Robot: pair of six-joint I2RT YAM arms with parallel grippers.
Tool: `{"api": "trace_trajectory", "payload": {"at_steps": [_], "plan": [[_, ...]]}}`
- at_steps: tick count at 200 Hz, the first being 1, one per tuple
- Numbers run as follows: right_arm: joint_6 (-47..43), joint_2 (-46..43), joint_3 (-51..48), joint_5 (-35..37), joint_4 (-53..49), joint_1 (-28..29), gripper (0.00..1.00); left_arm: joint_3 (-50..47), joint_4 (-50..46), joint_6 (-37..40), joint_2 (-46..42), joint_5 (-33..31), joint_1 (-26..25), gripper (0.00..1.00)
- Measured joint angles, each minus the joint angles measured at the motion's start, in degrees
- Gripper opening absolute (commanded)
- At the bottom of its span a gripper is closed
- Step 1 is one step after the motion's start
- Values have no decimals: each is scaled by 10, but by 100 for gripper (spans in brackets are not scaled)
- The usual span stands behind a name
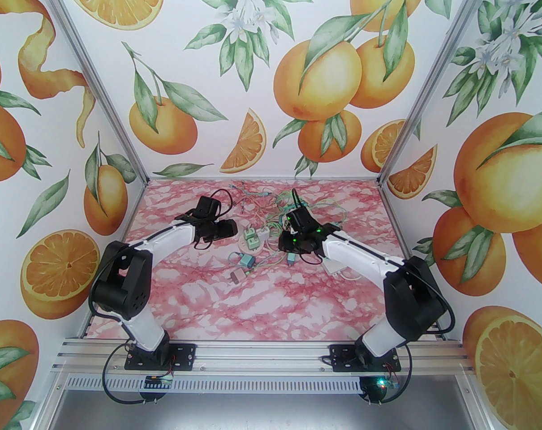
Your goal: Pull the plug off the socket
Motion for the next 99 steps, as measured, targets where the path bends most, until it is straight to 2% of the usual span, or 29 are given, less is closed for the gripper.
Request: {"api": "trace_trajectory", "payload": {"at_steps": [45,64,99], "plan": [[27,51,38,-23,34,5,38,-16,5,56,-22,46,-8,67],[37,70,45,-31,44,5,39,-17,12,80,-22,70,-16,61],[56,81,46,-43,52,5,39,-17,19,130,-22,98,-26,61]]}}
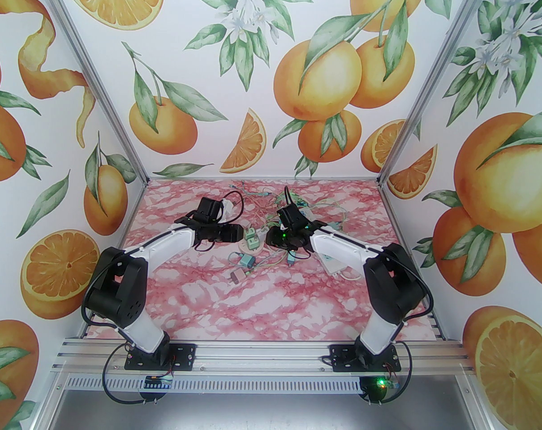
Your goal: Pull the plug off the socket
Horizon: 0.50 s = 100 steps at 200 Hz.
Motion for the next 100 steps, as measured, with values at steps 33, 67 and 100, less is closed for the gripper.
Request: {"api": "trace_trajectory", "payload": {"at_steps": [33,67,100], "plan": [[9,0,0,-6,10,0,39,17,1,40,24,17,-2,59],[13,0,0,-8,12,0,39,31,2,66,49,23,-6,59],[15,0,0,-10,12,0,39,49,1,96,74,20,-9,58]]}}
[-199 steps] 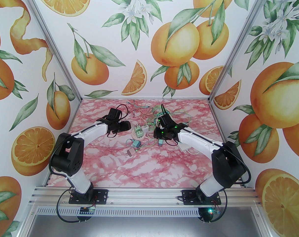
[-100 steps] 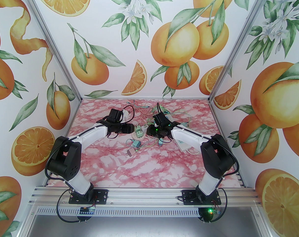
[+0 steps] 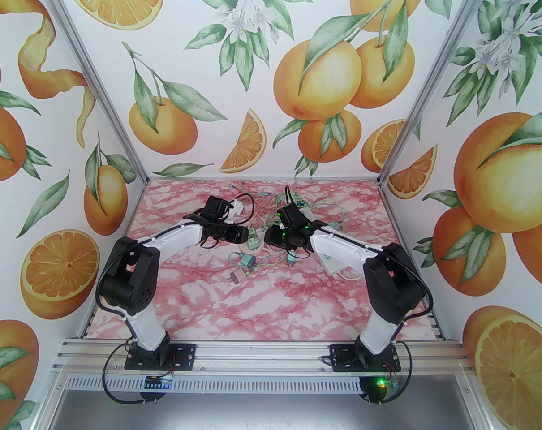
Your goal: Pull the plug off the socket
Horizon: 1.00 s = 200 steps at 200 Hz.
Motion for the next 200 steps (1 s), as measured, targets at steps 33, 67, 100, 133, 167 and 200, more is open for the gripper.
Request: {"api": "trace_trajectory", "payload": {"at_steps": [33,67,100,133,167,200], "plan": [[0,0,0,-6,0,0,39,19,-2,26,20,2,-1,57],[2,1,0,-8,-5,-2,36,22,-2,27,25,7,-1,57],[4,28,17,-8,-5,-10,34,22,-2,27,26,12,-1,54],[3,76,56,-9,-5,-15,33,22,0,25,28,20,-1,51],[3,109,94,-12,-7,-16,33,22,2,21,28,20,0,51],[-2,134,129,-24,-16,-22,33,12,21,5,28,28,0,50]]}}
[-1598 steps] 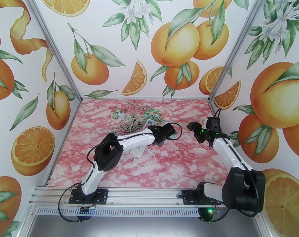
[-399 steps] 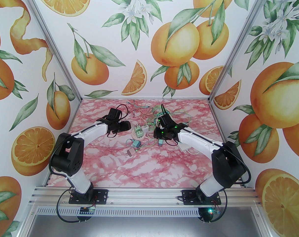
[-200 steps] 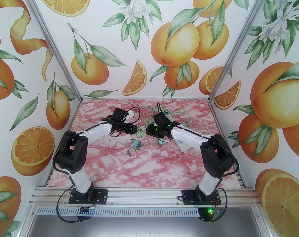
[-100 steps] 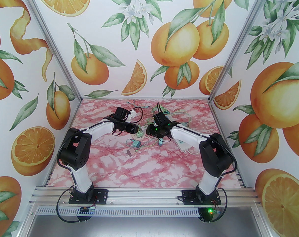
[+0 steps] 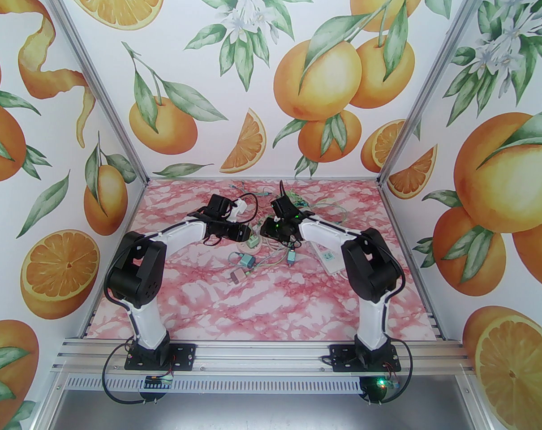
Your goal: Pull the plug off the socket
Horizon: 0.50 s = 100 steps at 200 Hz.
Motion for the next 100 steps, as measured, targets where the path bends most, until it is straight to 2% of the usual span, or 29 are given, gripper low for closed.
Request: {"api": "trace_trajectory", "payload": {"at_steps": [52,100], "plan": [[-21,40,56,-20,-21,-9,33,-27,39,-40,-7,4,-12,50],[-35,59,76,-25,-27,-23,33,-34,42,-51,-14,-28,-26,47]]}}
